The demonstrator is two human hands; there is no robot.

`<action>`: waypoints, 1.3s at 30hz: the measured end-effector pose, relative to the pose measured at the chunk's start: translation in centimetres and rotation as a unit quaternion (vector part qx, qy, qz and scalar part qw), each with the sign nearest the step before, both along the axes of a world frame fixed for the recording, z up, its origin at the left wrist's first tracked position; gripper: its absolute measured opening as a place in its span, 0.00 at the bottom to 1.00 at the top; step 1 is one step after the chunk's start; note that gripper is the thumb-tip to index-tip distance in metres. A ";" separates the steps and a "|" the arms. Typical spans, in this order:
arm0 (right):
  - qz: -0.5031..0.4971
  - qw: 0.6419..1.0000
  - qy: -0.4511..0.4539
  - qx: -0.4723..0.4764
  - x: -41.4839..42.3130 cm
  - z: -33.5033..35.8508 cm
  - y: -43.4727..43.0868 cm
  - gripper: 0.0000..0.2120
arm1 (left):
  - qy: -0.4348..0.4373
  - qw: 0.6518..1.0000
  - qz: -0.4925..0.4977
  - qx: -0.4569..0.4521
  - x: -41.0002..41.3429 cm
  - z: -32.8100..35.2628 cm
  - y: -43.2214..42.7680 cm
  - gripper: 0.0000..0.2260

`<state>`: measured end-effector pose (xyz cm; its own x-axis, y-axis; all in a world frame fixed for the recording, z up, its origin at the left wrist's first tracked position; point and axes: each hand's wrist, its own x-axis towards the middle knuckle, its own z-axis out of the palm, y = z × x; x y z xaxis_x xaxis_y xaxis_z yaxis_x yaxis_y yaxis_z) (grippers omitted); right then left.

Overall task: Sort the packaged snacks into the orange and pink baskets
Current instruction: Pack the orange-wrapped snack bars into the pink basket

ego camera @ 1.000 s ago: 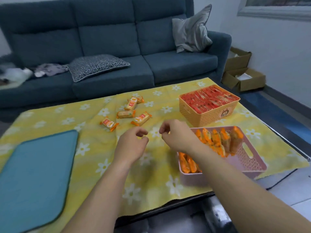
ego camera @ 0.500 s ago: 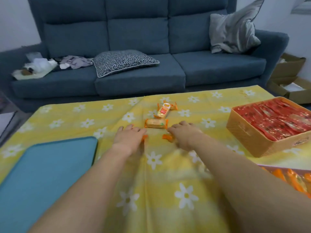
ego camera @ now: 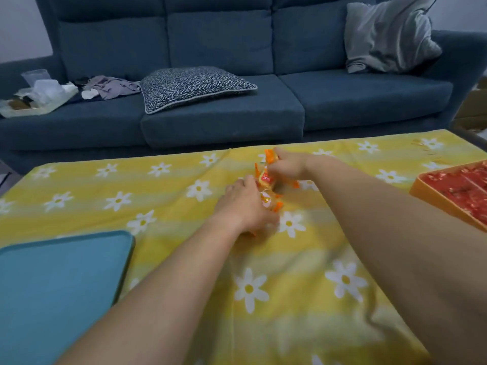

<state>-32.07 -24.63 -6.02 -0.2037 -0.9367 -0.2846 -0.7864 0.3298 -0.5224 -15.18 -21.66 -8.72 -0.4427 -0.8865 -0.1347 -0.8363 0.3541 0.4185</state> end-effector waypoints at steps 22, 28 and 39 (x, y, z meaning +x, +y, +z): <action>-0.073 0.900 -0.427 -0.047 3.4 2.8 13.3 0.24 | 0.153 0.987 0.044 0.041 1.5 2.5 9.5 0.37; -0.105 0.901 -0.388 -0.164 2.8 9.3 22.7 0.23 | 0.219 0.975 -0.023 0.012 0.4 8.8 16.7 0.39; -0.293 0.876 -0.251 -0.290 -4.6 11.9 47.8 0.37 | 0.217 0.946 -0.241 -0.007 -10.5 11.2 35.4 0.47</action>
